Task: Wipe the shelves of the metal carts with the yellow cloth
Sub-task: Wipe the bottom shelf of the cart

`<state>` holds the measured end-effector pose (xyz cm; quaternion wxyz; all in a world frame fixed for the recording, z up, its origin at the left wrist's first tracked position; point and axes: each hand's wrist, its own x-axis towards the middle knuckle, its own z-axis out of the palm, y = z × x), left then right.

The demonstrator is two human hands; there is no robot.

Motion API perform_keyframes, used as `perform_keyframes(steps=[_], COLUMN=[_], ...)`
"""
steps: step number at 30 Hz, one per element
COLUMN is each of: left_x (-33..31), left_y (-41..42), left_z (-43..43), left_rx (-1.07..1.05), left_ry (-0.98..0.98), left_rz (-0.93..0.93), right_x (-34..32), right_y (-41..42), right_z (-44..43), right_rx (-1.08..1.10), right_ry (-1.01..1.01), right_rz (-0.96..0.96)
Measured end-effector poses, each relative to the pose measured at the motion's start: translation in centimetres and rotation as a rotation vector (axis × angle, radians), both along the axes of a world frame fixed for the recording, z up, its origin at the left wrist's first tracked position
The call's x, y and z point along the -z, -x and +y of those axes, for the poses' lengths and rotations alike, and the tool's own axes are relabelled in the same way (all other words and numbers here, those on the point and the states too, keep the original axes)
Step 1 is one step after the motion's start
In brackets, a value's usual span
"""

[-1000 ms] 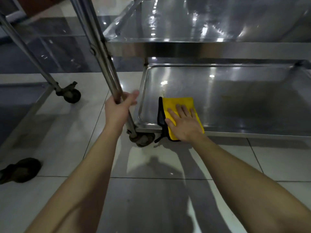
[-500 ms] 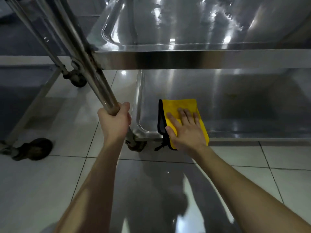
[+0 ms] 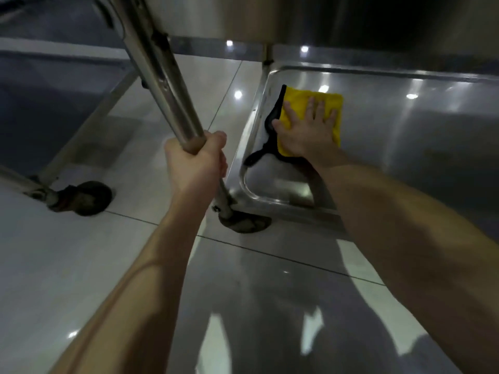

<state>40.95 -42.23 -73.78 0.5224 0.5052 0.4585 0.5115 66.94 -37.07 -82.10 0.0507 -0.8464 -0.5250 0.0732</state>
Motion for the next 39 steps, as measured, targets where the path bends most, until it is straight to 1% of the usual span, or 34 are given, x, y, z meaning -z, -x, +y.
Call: perform_keyframes(steps=[3,6,8,11,14,17,21,25,29,31,33,35,39], left_x=[0.0,-0.4,-0.8,-1.5,-1.4,-1.0,-0.6,0.2,-0.3,-0.5,-0.7,-0.7,-1.5], left_y=[0.0,0.0,0.0,0.2,0.8,1.6,3.6,6.5,8.8,9.6,9.8,9.7,9.0], left_z=[0.4,0.3,-0.1,-0.3,0.1,0.3,1.3,3.7,5.9,6.4,6.2,5.7,4.6], left_rx=[-0.023,-0.031,-0.017,0.005,0.036,0.077,0.097,0.131,0.166,0.136,0.056,-0.033,-0.12], left_ry=[-0.002,0.013,0.028,0.042,0.029,0.046,0.067,0.059,0.072,0.082,0.084,0.046,0.015], left_rz=[0.013,0.03,0.046,0.065,0.099,0.087,0.035,-0.014,-0.035,-0.006,0.033,0.082,0.132], right_x=[-0.3,-0.3,-0.3,0.1,0.4,0.1,-0.3,-2.1,-1.3,-0.7,-0.7,-0.8,-0.5], right_y=[3.1,6.5,8.7,11.5,13.2,14.4,17.5,19.0,20.3,21.2,21.6,21.4,17.8], right_z=[-0.1,-3.1,-6.0,-9.9,-11.6,-11.6,-11.5,-8.3,-5.7,-5.0,-4.5,-4.4,-7.0], right_rx=[-0.05,-0.119,-0.153,-0.149,-0.116,-0.08,-0.051,-0.049,-0.063,-0.058,-0.055,-0.057,-0.016], right_ry=[-0.012,-0.007,-0.012,-0.041,-0.052,-0.051,0.002,0.006,0.039,0.045,0.029,0.018,0.009], right_rz=[-0.013,-0.061,-0.044,-0.007,-0.014,-0.022,-0.036,-0.037,-0.013,0.012,0.022,0.035,0.049])
